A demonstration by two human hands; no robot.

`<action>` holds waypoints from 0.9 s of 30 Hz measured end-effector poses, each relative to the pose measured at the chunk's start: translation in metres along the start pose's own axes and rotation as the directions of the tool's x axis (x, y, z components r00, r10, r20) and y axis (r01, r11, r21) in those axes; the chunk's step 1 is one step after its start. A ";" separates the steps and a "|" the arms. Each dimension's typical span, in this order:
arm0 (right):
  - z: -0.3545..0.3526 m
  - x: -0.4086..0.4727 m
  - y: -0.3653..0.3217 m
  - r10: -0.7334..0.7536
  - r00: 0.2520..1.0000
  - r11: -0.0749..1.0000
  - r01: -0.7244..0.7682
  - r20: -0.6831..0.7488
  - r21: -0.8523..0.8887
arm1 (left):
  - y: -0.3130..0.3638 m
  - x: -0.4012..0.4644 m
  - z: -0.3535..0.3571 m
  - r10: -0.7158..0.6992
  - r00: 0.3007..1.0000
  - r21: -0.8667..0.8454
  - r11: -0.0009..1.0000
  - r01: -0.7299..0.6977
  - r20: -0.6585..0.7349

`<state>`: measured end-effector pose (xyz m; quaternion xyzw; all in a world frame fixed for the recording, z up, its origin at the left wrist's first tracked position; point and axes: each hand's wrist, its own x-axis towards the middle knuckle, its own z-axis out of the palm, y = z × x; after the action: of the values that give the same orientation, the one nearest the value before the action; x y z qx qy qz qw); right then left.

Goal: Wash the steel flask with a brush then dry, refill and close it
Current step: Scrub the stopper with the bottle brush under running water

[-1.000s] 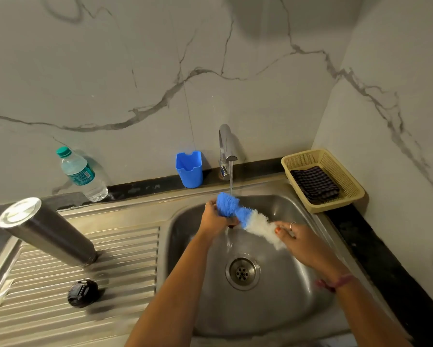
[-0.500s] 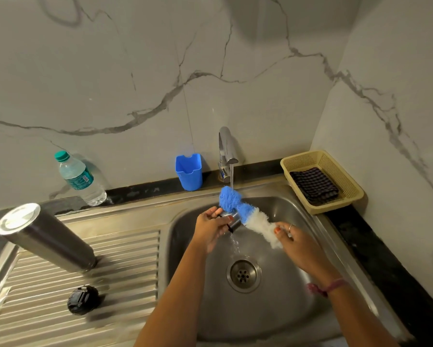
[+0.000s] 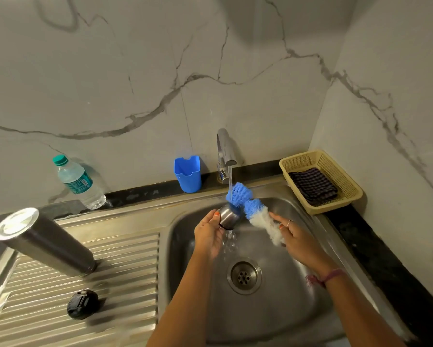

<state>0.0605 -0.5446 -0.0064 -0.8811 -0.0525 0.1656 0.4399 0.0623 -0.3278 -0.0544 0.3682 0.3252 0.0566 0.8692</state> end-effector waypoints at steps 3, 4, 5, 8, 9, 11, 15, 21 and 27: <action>-0.001 -0.005 -0.004 -0.005 0.999 0.999 0.007 0.041 -0.051 | -0.004 -0.004 -0.002 -0.018 0.999 -0.049 0.999 0.016 -0.042; 0.001 -0.008 -0.005 -0.012 0.999 0.996 0.016 0.043 -0.091 | -0.005 -0.004 -0.002 -0.023 0.998 -0.069 0.997 0.019 -0.058; 0.003 -0.011 -0.006 -0.021 0.999 0.992 0.025 0.036 -0.123 | -0.006 -0.003 -0.002 -0.027 0.997 -0.091 0.996 0.021 -0.068; 0.008 -0.015 -0.008 -0.056 0.998 0.982 0.058 0.015 -0.181 | -0.011 0.001 0.002 -0.054 0.996 -0.135 0.990 0.044 -0.073; 0.008 -0.015 -0.008 -0.057 0.998 0.982 0.058 0.009 -0.182 | -0.012 0.002 0.004 -0.071 0.994 -0.139 0.988 0.060 -0.078; 0.006 -0.013 -0.009 -0.032 0.999 0.985 0.031 -0.002 -0.171 | -0.012 0.001 0.008 -0.094 0.991 -0.122 0.989 0.082 -0.097; 0.011 -0.017 -0.018 -0.008 1.000 0.983 0.003 -0.025 -0.184 | -0.011 -0.001 0.020 -0.114 0.985 -0.097 0.990 0.102 -0.130; 0.022 -0.029 -0.023 -0.068 0.997 0.974 0.058 -0.036 -0.217 | -0.012 0.010 0.028 -0.075 0.974 -0.170 0.985 0.039 -0.212; 0.036 -0.029 -0.012 -0.018 0.996 0.994 0.008 -0.091 -0.107 | -0.013 0.012 0.028 -0.108 0.970 -0.290 0.956 0.042 -0.217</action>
<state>0.0213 -0.5168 -0.0094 -0.9096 -0.0467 0.1190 0.3954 0.0866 -0.3501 -0.0548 0.2183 0.4260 0.1116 0.8709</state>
